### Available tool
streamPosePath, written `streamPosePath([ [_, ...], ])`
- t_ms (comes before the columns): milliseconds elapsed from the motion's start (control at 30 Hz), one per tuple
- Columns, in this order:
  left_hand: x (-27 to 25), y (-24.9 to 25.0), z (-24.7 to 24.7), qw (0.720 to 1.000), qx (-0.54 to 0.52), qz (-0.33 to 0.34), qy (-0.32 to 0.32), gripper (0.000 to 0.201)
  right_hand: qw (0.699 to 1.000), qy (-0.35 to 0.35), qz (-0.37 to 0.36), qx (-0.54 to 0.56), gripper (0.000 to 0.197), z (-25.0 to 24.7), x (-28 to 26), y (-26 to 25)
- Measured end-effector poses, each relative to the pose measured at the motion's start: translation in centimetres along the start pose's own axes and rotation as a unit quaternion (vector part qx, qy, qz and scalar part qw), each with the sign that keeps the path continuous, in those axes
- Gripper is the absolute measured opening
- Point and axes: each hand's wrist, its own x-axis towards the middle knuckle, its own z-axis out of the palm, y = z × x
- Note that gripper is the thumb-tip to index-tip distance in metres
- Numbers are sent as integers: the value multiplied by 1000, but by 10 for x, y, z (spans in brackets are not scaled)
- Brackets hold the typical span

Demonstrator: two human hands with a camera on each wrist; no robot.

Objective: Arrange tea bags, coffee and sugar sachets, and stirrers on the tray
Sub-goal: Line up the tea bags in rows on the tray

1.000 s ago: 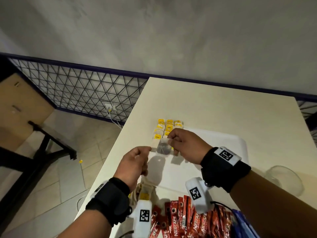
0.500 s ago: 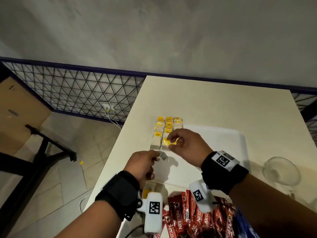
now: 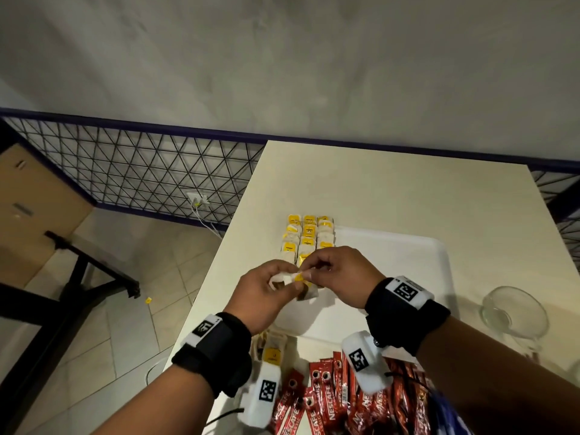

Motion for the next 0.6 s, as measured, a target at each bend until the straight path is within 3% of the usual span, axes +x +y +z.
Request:
streamPosePath([
  [133,8,2,1,998,49,41,15,15,999,22,-33,-32,24,-4,2,-3],
  [233,13,3,-4,993,97,55,-25,14,994,9,-51,-101,11,-5,5,-6],
  [300,14,5,-7,990,120,64,-42,10,994,10,-52,-96,11,-4,8,-4],
  [433,24,0,-8,986,150,74,-19,23,996,13,-42,-83,11,-2,11,-2],
  [600,39,-7,-3,969,229,57,-72,22,990,6,-14,-140,7,-8,21,4],
])
